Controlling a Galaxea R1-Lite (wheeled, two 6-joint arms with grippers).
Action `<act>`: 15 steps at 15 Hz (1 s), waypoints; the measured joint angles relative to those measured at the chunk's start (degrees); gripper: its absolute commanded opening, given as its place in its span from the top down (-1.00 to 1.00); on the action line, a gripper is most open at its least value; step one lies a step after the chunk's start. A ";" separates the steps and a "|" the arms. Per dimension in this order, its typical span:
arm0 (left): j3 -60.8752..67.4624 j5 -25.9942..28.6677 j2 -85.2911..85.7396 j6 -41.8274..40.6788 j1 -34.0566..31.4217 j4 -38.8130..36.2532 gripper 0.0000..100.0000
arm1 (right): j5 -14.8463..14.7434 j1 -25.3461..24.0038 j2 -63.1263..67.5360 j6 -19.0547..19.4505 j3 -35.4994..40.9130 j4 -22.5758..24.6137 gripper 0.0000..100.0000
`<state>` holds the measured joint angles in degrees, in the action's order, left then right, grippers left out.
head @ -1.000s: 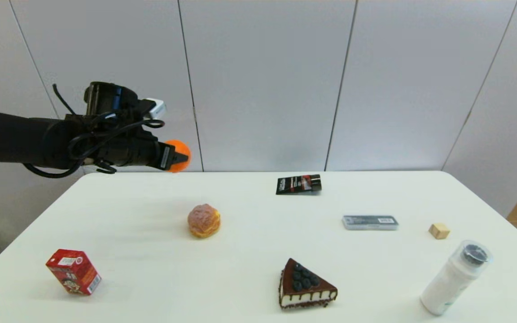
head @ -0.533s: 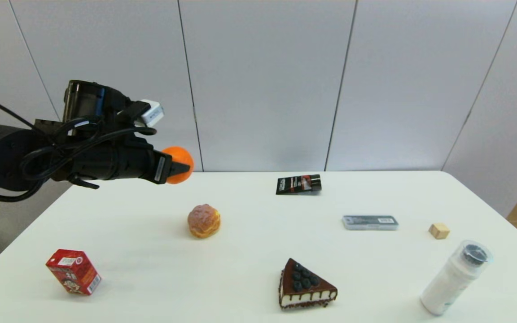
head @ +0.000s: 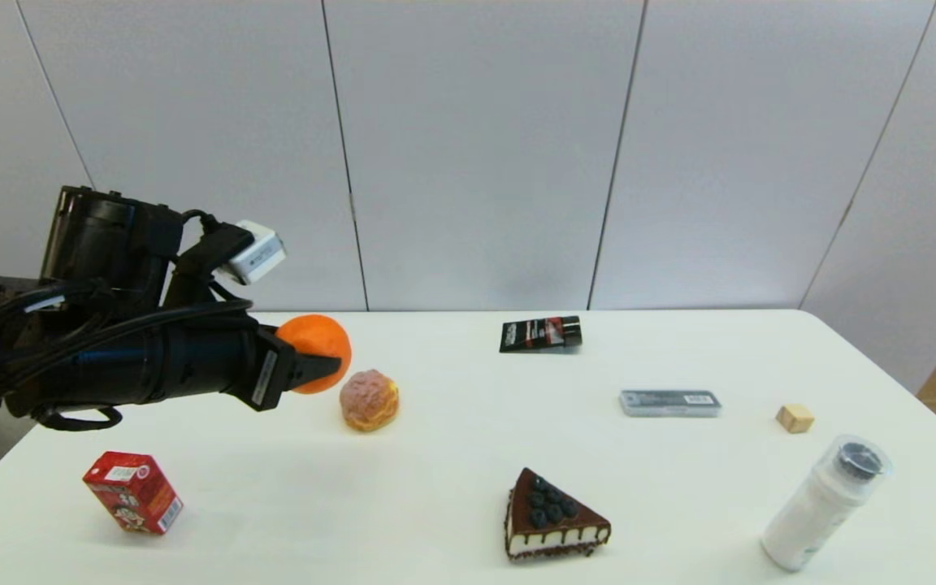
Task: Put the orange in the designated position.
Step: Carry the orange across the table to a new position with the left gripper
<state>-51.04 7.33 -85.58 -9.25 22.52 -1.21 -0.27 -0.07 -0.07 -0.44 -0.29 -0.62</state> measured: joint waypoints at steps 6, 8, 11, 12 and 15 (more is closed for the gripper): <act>6.56 0.02 5.57 -0.09 3.74 0.02 1.00 | 0.00 0.00 0.00 0.00 0.00 0.02 -1.00; 8.79 0.02 6.58 0.00 3.91 0.05 1.00 | 0.02 0.00 0.00 0.00 0.00 0.00 -1.00; 11.11 0.02 7.52 0.60 4.00 -0.13 1.00 | 0.00 0.00 0.00 0.00 0.00 0.00 -1.00; 11.78 0.00 7.61 0.74 3.96 -0.13 1.00 | 0.00 0.00 0.00 0.00 0.00 0.02 -1.00; 13.47 1.38 7.63 1.01 5.24 0.00 1.00 | 0.00 0.00 0.00 0.00 0.00 0.00 -1.00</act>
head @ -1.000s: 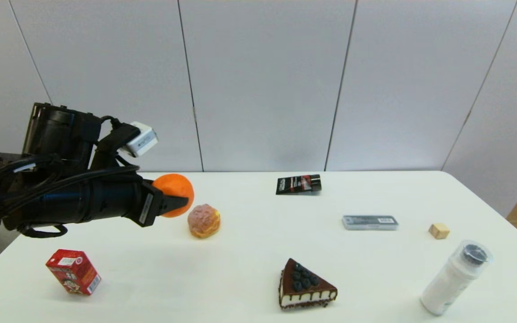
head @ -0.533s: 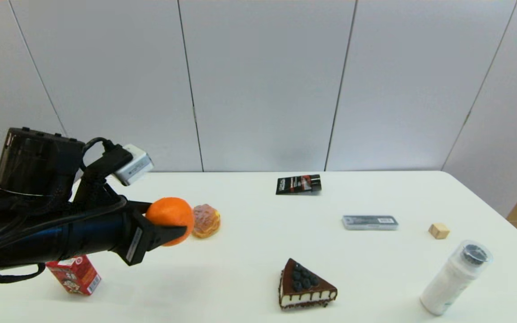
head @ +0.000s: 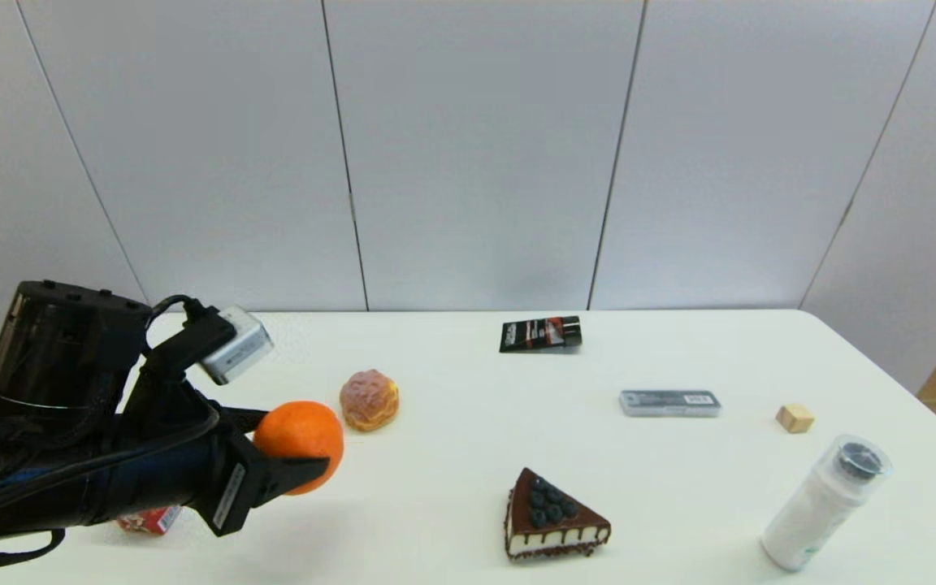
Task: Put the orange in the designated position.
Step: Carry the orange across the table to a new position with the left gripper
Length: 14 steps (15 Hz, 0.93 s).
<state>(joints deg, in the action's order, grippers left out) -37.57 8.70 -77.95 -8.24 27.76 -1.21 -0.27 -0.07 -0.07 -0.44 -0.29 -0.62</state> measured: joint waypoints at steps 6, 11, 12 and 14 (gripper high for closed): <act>1.96 2.62 -1.02 0.04 1.68 0.09 1.00 | 0.00 0.00 0.00 -0.02 -0.04 0.02 -1.00; 1.48 2.45 -5.99 0.11 1.56 -0.33 1.00 | 0.00 0.00 0.00 0.02 -0.06 0.00 -1.00; 1.05 2.36 -7.08 0.15 1.51 -0.39 1.00 | 0.02 0.00 0.00 0.02 -0.04 0.00 -1.00; -0.44 2.34 -9.59 0.56 0.95 -0.37 1.00 | 0.02 0.00 0.00 0.00 -0.01 0.00 -1.00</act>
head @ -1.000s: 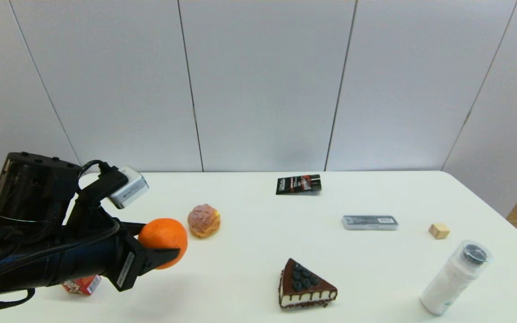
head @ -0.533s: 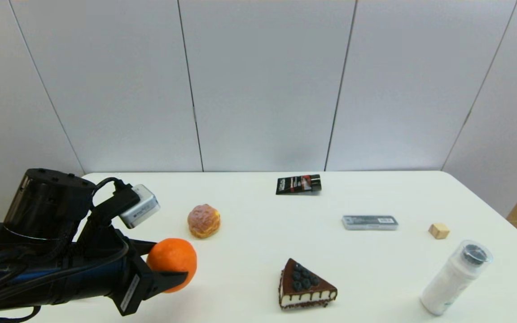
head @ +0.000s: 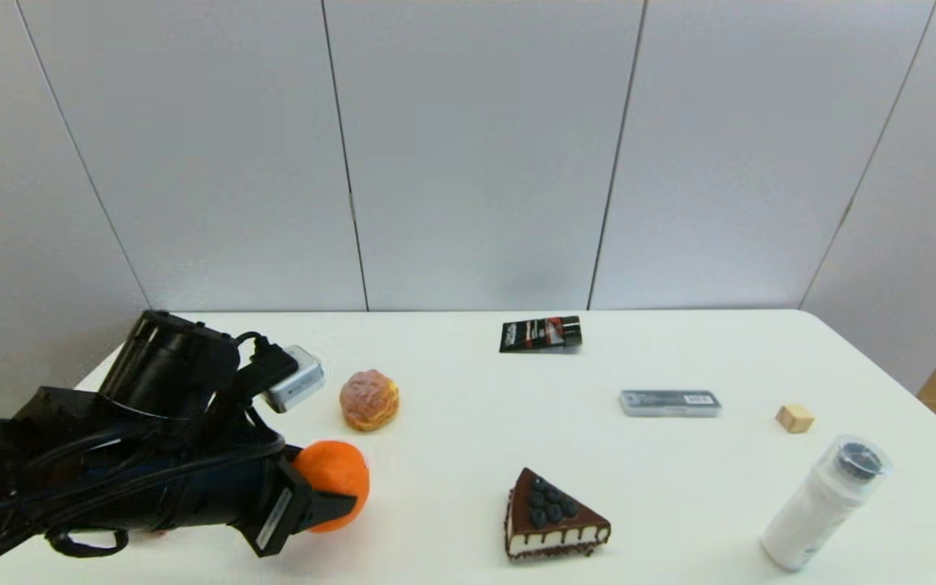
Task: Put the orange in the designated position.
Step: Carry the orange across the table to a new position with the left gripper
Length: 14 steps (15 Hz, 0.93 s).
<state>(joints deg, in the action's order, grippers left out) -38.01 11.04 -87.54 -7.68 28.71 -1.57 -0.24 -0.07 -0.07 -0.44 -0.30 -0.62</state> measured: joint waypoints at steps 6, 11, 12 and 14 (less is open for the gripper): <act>-5.71 -0.35 -6.67 2.45 -0.93 0.01 1.00 | 0.00 0.00 0.00 0.00 0.01 0.00 -1.00; -5.90 -0.44 -8.46 2.45 -1.07 0.00 1.00 | -0.02 0.00 0.00 0.00 0.01 0.00 -1.00; -5.90 -0.44 -8.68 2.45 -1.10 0.01 1.00 | -0.02 0.00 0.00 0.00 0.01 0.00 -1.00; -5.86 -0.46 -9.05 2.39 -1.06 0.01 1.00 | 0.00 0.00 0.00 0.00 0.01 0.00 -1.00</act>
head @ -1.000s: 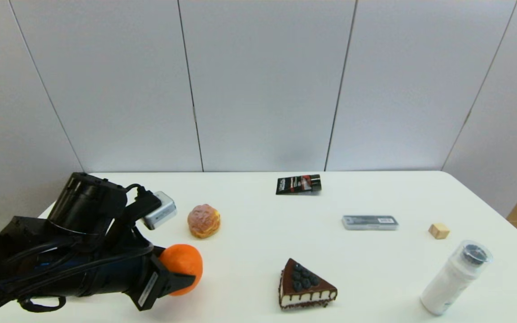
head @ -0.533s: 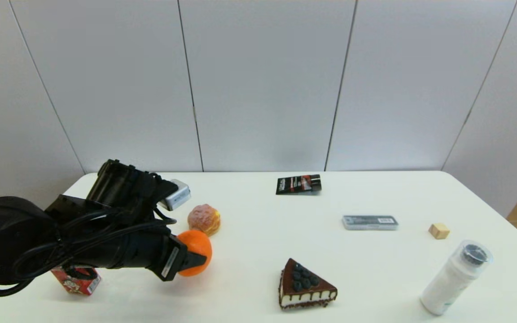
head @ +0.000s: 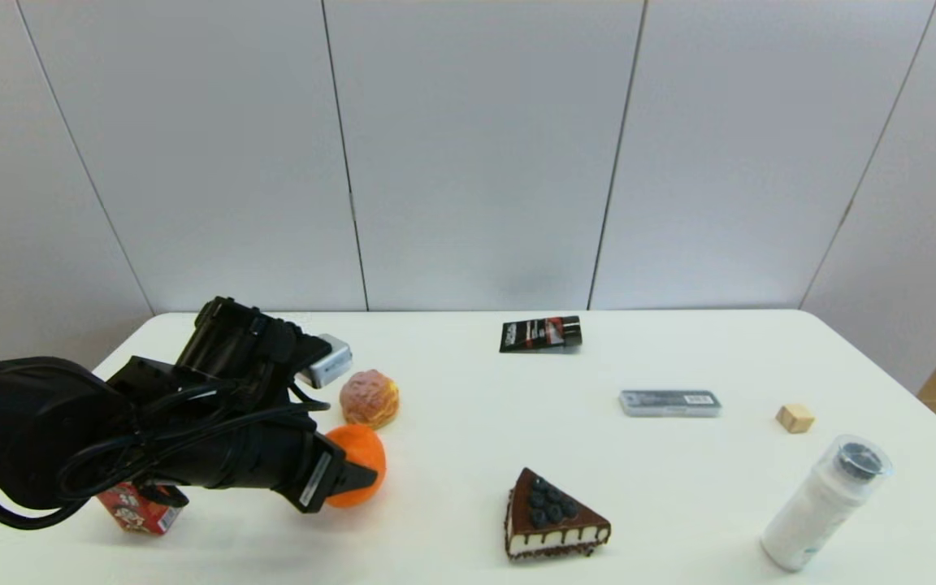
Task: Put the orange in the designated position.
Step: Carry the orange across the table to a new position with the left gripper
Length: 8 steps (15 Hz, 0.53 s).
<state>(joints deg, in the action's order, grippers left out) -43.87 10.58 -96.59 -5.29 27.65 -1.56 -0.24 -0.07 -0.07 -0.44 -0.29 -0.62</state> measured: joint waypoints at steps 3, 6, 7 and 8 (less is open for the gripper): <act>0.13 0.00 -0.29 -0.02 -0.04 0.00 1.00 | -0.02 0.00 0.00 0.00 0.00 0.00 -1.00; 0.22 0.00 -0.60 0.04 -0.06 -0.06 1.00 | -0.02 0.00 0.00 -0.02 0.00 0.02 -1.00; 0.24 0.00 -0.63 0.02 -0.04 -0.11 1.00 | 0.00 0.00 0.00 0.00 -0.01 0.00 -1.00; 0.24 0.00 -0.68 0.02 -0.06 -0.11 1.00 | -0.02 0.00 0.00 0.00 -0.01 0.02 -1.00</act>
<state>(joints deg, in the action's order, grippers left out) -43.63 10.58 -97.27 -5.27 27.59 -1.67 -0.27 -0.07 -0.07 -0.44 -0.30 -0.60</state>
